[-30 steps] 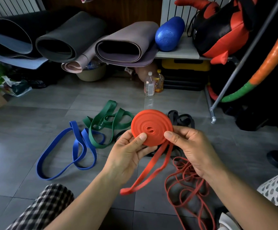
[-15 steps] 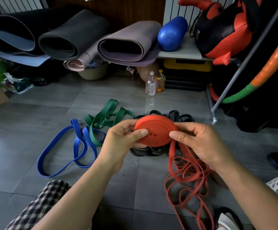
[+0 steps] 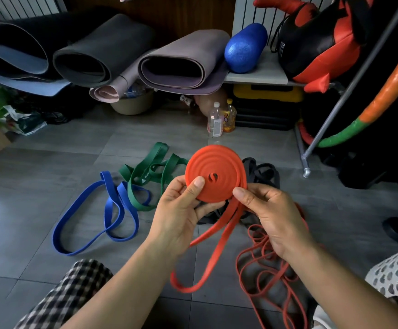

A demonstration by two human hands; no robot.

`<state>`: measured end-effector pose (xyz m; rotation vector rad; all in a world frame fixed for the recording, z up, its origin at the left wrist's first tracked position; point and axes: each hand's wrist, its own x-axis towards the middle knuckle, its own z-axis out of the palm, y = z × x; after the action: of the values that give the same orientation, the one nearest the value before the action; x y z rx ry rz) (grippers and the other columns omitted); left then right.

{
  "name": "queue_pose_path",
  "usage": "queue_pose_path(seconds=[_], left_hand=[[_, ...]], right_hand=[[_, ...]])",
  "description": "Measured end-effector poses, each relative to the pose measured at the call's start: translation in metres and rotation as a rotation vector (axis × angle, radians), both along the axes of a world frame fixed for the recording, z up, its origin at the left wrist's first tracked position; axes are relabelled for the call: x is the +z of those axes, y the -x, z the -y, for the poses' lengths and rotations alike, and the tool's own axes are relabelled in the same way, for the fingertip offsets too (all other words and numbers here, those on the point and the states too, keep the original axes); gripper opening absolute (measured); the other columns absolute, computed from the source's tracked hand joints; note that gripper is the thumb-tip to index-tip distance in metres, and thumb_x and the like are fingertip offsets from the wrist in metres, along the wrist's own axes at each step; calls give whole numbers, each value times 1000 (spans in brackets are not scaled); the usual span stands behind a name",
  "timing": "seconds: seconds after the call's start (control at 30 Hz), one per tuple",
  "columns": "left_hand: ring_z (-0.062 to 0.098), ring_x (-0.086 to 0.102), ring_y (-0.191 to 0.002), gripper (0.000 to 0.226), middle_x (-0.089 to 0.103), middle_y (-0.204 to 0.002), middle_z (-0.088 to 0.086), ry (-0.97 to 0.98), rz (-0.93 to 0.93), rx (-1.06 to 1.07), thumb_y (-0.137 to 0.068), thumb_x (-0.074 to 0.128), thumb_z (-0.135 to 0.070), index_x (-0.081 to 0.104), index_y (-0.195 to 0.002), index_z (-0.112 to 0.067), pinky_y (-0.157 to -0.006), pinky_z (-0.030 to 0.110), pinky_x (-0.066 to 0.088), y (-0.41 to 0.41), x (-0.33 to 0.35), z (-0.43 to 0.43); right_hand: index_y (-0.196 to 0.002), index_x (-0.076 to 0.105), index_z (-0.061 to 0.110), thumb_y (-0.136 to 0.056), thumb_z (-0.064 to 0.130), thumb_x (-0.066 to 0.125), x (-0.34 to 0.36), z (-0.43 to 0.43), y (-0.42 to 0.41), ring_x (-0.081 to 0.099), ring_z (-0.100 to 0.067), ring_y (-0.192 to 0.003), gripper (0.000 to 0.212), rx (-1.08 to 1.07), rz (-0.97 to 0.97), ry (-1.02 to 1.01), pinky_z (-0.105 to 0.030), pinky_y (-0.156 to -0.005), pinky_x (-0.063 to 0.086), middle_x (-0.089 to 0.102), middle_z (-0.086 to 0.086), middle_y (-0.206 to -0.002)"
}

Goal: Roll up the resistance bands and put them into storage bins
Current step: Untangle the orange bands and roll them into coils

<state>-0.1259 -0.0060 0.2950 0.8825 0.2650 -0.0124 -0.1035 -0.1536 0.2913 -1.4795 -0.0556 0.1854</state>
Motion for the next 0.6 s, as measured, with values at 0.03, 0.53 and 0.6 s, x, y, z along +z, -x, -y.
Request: queue_pose_path(seconds=[0.03,0.53,0.6], left_hand=[[28,70,-81,23,70,-92,15,19,-4,-1,-73,60,-16,53,-91,-5,-69,39,59,0,-1,0],[26,70,-86,25,71,-96,13,129,3,-30,-75,58,-15,51,-97,-6,-66,35,58,6,-2,3],[28,69,-90,25,70,-100,14,169,-12,-39,-76,58,-15,52,-98,-6,-67,34,58,7,-6,7]], right_hand=[[-72,70,18,-61,31,68,1,0,-1,67,-6,-76,17,8,-2,3,-16,-77,51,73,4,-74],[-74,70,19,-61,34,69,5,0,-2,68,-4,-77,20,-1,17,21,-13,-71,48,73,6,-77],[-75,69,20,-62,33,68,5,1,-1,67,-3,-74,19,-12,33,65,-11,-68,49,73,7,-75]])
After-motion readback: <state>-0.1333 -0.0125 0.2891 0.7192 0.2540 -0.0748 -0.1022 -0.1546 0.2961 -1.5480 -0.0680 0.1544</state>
